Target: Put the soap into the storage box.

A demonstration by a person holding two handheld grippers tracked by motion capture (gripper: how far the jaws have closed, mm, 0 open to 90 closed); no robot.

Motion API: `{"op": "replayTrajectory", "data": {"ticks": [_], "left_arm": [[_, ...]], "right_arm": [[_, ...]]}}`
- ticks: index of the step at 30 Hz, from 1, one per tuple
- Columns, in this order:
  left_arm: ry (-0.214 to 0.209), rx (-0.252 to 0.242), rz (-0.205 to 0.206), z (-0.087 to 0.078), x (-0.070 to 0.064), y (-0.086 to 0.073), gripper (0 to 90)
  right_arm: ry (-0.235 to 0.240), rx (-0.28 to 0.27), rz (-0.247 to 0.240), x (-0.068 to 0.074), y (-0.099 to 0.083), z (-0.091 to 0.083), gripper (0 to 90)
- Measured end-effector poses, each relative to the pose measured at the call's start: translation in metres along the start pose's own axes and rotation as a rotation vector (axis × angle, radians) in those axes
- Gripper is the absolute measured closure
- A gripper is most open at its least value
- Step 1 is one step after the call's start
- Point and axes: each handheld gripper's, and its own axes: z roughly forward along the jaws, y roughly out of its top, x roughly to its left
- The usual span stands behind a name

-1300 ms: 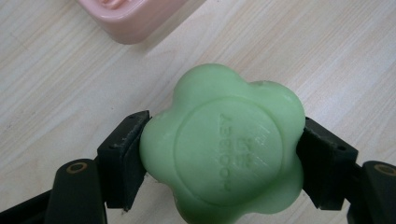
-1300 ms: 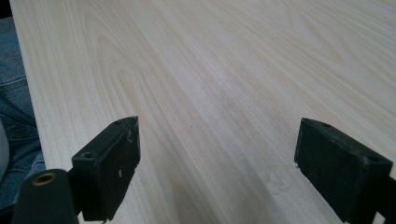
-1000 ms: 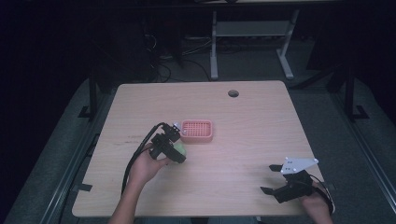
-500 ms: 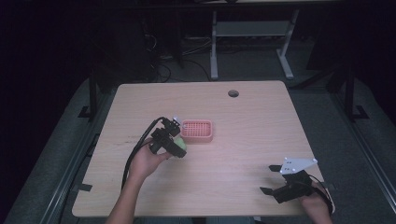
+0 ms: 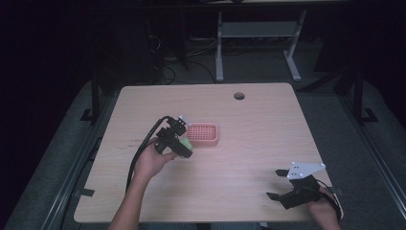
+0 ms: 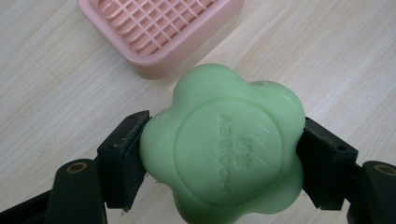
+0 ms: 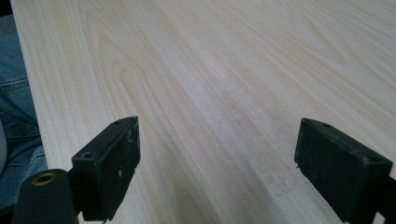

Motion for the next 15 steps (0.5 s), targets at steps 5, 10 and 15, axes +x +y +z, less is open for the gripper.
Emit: {"op": "replayTrajectory", "data": {"ticks": [5, 10, 15], "left_arm": [[0.004, 0.004, 0.005, 0.0, 0.001, 0.006, 26.7], [0.005, 0.011, -0.002, 0.001, 0.004, 0.01, 26.7], [0.005, 0.008, -0.007, 0.001, 0.005, 0.014, 26.7]], "right_arm": [[0.001, 0.001, 0.001, 0.0, 0.0, 0.001, 13.8], [-0.002, 0.0, 0.007, -0.001, 0.0, 0.0, 13.8], [-0.002, -0.001, 0.003, -0.001, 0.0, 0.0, 13.8]]}}
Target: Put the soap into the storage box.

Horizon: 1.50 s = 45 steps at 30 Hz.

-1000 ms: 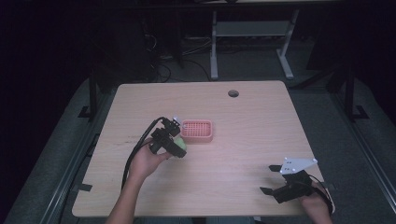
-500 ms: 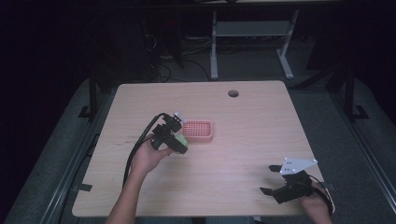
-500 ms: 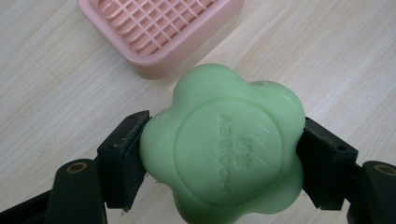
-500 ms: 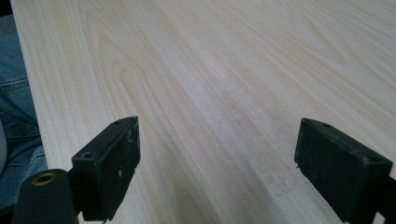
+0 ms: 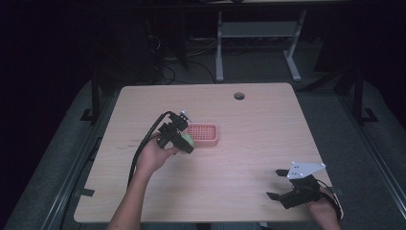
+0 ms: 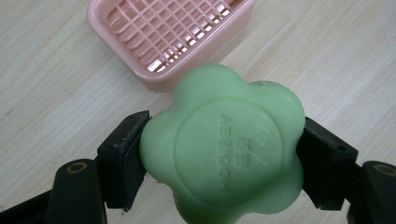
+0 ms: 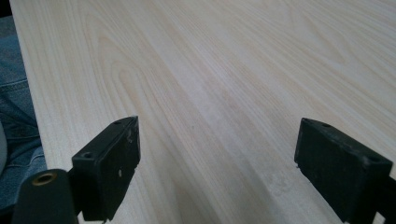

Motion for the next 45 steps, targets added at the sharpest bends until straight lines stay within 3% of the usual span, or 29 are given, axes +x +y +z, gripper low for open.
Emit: {"op": "replayTrajectory", "data": {"ticks": [13, 45], "left_arm": [[0.011, 0.009, -0.002, -0.003, 0.005, 0.012, 26.7], [0.007, 0.041, -0.016, 0.015, 0.012, 0.046, 26.7]], "right_arm": [[0.001, -0.001, 0.002, -0.001, -0.001, 0.0, 13.7], [0.001, -0.006, 0.006, -0.002, -0.001, -0.001, 13.8]]}}
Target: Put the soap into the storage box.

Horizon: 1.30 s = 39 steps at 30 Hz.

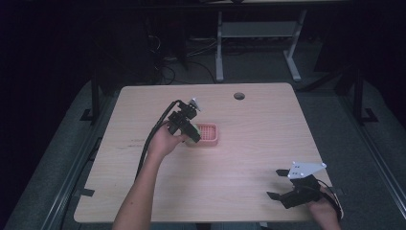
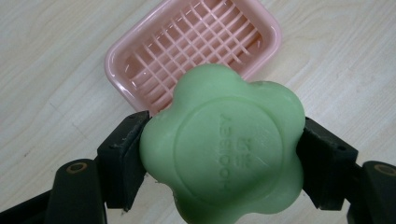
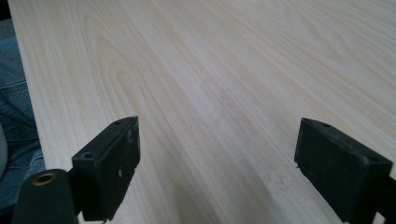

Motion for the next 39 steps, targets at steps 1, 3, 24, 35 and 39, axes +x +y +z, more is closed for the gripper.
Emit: {"op": "replayTrajectory", "data": {"ticks": [1, 3, 24, 35, 39], "left_arm": [[0.0, 0.0, 0.0, 0.0, 0.0, 0.0, 26.7], [0.007, -0.003, -0.003, 0.0, 0.0, 0.003, 26.7], [-0.005, 0.013, -0.051, 0.021, 0.005, 0.035, 26.7], [0.001, 0.036, -0.063, 0.037, 0.004, 0.047, 26.7], [-0.002, 0.042, -0.081, 0.043, 0.006, 0.049, 26.7]], "right_arm": [[0.0, 0.0, 0.0, 0.0, 0.0, 0.0, 13.8], [0.001, -0.001, 0.001, 0.0, 0.0, 0.0, 13.8], [0.002, -0.003, 0.008, 0.0, -0.001, 0.0, 13.8], [-0.001, -0.004, 0.005, 0.0, -0.001, -0.001, 13.8], [0.0, -0.006, 0.007, 0.0, -0.001, -0.001, 13.8]]}}
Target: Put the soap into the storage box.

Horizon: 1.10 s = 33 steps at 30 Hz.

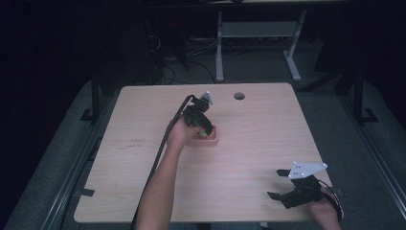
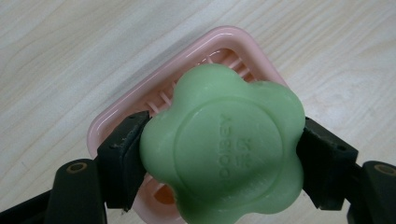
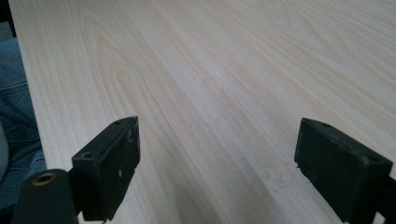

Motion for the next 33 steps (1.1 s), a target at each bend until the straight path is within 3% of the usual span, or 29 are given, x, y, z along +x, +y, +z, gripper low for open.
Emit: {"op": "replayTrajectory", "data": {"ticks": [11, 13, 33], "left_arm": [[0.022, 0.04, -0.011, 0.015, 0.003, 0.004, 26.7], [0.018, 0.034, -0.029, 0.018, 0.004, 0.004, 26.6], [0.032, 0.063, -0.046, 0.025, 0.005, 0.002, 26.5]], "right_arm": [[0.0, -0.003, -0.002, 0.0, 0.0, -0.001, 13.8], [0.0, -0.003, -0.001, 0.0, 0.0, -0.001, 13.8], [0.0, -0.001, -0.004, 0.001, 0.0, -0.001, 13.8]]}}
